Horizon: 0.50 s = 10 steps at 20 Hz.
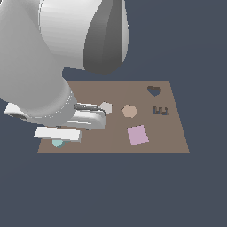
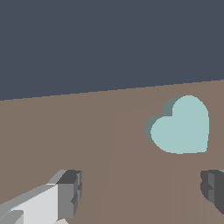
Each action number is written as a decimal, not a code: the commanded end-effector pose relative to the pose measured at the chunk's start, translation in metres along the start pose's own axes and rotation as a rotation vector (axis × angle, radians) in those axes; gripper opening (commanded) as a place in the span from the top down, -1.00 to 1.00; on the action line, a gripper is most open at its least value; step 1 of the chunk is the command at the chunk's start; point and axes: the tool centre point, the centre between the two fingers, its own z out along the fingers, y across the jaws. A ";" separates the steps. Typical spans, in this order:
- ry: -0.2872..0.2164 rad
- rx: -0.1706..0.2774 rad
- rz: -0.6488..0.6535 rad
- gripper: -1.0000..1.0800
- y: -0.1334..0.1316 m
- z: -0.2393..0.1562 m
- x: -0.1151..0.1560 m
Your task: Insert a designated object into the corresponding slot on a board.
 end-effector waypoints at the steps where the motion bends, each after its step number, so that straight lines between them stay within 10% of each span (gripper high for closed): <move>1: 0.004 0.001 0.014 -0.92 0.012 0.008 0.010; 10: 0.009 0.003 0.045 -0.92 0.037 0.023 0.030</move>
